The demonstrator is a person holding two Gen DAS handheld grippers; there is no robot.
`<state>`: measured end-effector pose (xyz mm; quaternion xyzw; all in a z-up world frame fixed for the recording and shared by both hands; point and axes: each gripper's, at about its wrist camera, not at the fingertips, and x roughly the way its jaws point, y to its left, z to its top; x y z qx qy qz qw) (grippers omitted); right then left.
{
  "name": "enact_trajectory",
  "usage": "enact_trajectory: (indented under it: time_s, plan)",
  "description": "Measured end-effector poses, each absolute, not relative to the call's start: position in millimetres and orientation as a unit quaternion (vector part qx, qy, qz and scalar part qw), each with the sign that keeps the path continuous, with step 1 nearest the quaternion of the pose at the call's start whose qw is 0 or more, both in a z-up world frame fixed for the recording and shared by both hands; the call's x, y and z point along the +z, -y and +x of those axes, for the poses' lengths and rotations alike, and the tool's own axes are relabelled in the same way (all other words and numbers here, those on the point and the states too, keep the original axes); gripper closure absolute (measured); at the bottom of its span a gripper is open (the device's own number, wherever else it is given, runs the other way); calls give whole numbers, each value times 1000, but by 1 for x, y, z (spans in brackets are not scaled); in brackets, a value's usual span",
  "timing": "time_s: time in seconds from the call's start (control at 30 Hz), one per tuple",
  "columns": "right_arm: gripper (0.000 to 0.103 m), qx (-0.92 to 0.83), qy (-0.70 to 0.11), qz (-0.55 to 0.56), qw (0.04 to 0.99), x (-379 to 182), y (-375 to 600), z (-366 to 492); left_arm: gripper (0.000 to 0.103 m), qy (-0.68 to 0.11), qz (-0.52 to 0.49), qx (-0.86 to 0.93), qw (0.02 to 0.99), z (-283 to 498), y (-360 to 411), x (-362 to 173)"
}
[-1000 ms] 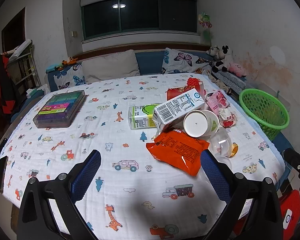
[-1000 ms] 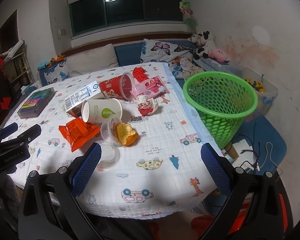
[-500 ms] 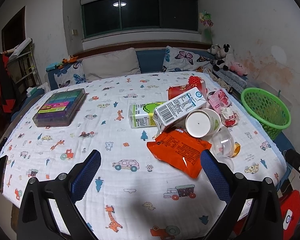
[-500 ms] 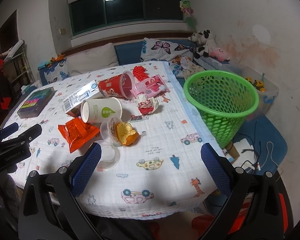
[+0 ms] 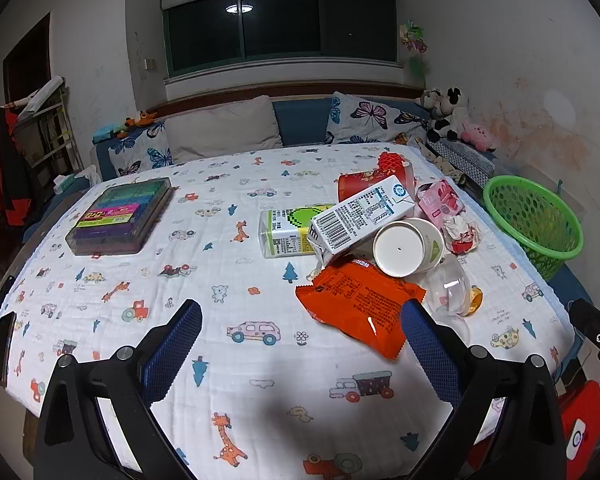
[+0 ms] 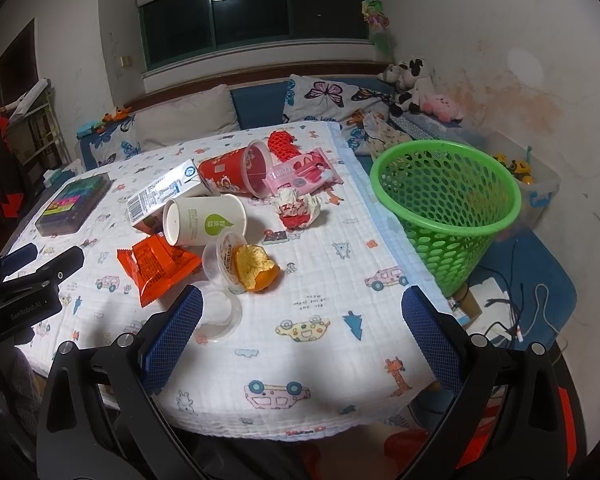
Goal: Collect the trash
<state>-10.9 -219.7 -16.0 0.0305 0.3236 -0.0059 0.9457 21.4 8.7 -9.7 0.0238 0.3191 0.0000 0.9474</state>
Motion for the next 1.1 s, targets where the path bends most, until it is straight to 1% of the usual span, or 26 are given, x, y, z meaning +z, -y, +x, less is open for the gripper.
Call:
enact_trajectory:
  time_s: [0.73, 1.1]
  plan:
    - [4, 21, -332, 20, 943, -17, 209, 24, 7, -321, 37, -3, 946, 48, -19, -3]
    - [6, 62, -359, 13, 931, -38, 193, 46, 7, -321, 33, -2, 947, 66, -36, 0]
